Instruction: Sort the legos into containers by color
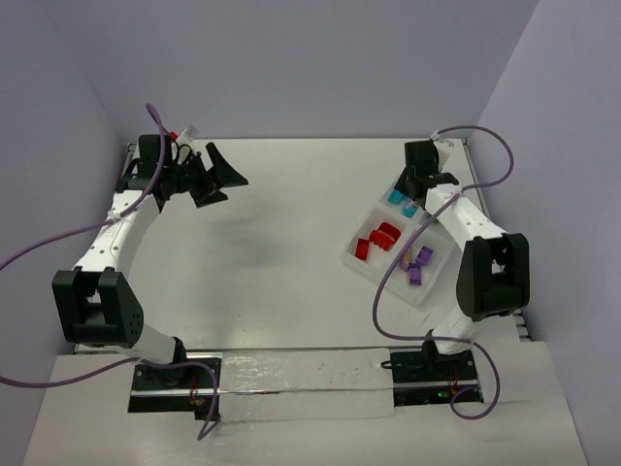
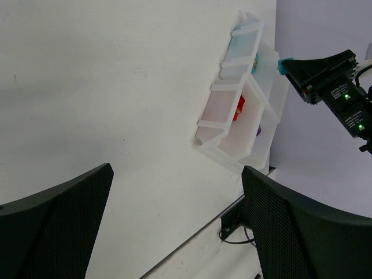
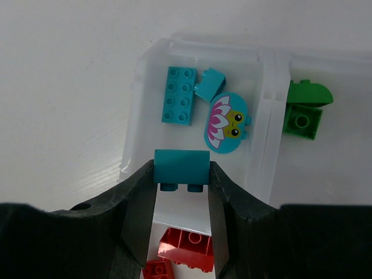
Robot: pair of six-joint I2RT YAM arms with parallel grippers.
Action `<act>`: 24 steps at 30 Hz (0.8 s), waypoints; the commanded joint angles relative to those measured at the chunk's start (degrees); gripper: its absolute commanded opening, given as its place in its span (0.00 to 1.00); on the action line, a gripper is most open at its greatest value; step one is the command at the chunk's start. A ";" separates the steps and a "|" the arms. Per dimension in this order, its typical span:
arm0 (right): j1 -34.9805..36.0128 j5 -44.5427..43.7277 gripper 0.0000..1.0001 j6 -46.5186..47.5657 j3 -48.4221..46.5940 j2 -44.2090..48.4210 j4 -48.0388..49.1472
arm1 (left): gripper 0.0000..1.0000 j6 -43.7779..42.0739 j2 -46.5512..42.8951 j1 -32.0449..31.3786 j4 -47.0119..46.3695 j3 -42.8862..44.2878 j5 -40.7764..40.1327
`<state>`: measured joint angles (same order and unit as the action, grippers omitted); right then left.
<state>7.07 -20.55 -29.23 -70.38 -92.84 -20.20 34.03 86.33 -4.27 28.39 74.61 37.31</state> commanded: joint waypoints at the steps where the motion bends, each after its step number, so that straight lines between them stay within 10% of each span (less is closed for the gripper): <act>1: -1.09 -3.54 0.08 -1.62 -2.13 -0.68 0.16 | 0.99 -1.69 -3.01 -0.03 1.32 -0.25 -2.07; 11: -1.89 -2.37 0.25 0.42 -6.03 -6.01 1.00 | 0.99 -2.06 -2.83 -0.03 2.02 0.10 -2.68; 18: -1.98 -1.21 0.64 0.90 -9.61 -10.37 -0.51 | 0.99 -2.04 -3.17 -0.03 2.27 -0.08 -3.11; 24: -1.98 -1.08 0.75 1.60 -11.39 -8.54 -1.57 | 0.99 -2.21 -2.92 -0.05 3.19 1.62 -4.02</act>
<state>5.58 -20.63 -28.34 -78.07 -103.11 -21.55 32.61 85.60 -4.27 30.86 74.48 34.48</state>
